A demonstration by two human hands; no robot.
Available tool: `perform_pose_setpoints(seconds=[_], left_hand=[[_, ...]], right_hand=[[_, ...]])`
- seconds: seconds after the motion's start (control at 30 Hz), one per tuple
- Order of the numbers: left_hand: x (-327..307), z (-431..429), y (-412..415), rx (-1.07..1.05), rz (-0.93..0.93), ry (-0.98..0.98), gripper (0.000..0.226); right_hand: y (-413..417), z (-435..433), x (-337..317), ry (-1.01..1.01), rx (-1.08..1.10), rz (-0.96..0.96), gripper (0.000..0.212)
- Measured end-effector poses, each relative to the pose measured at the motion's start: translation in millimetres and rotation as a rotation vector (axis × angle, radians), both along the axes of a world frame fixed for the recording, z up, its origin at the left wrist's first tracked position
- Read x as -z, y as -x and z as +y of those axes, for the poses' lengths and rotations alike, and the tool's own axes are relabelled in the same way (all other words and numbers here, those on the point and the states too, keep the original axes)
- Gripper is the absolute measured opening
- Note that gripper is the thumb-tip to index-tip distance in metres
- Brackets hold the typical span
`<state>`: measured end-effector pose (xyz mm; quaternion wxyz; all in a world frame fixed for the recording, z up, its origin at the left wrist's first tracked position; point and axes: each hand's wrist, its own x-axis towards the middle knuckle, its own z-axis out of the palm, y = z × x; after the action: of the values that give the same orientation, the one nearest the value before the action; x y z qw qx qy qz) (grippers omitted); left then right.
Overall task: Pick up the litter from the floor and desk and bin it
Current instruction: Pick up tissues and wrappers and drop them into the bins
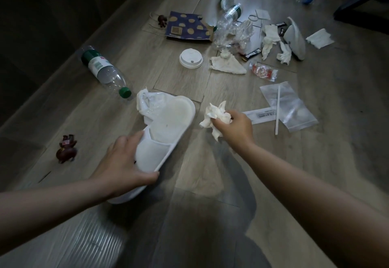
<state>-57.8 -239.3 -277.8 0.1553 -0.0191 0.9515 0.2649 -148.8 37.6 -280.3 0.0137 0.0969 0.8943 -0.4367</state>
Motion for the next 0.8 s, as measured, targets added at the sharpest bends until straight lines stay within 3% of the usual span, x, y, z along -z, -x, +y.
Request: perform_pose_setpoints(seconds=[0.17, 0.43, 0.63, 0.8], left_hand=[[-9.6, 39.1, 21.0, 0.011, 0.064, 0.027, 0.112], [-75.3, 99.8, 19.4, -0.142, -0.036, -0.146, 0.093], [-175.0, 111.2, -36.7, -0.129, -0.238, -0.065, 0.099], [-291.5, 123.3, -56.1, -0.206, -0.332, -0.080, 0.101]], right_hand=[[-31.5, 38.5, -31.5, 0.054, 0.060, 0.024, 0.038], [-80.5, 70.1, -82.5, 0.152, 0.365, -0.102, 0.028], [-161.1, 68.6, -162.1, 0.271, 0.556, -0.327, 0.035], [-194.8, 79.0, -288.5, 0.291, 0.629, -0.402, 0.034]])
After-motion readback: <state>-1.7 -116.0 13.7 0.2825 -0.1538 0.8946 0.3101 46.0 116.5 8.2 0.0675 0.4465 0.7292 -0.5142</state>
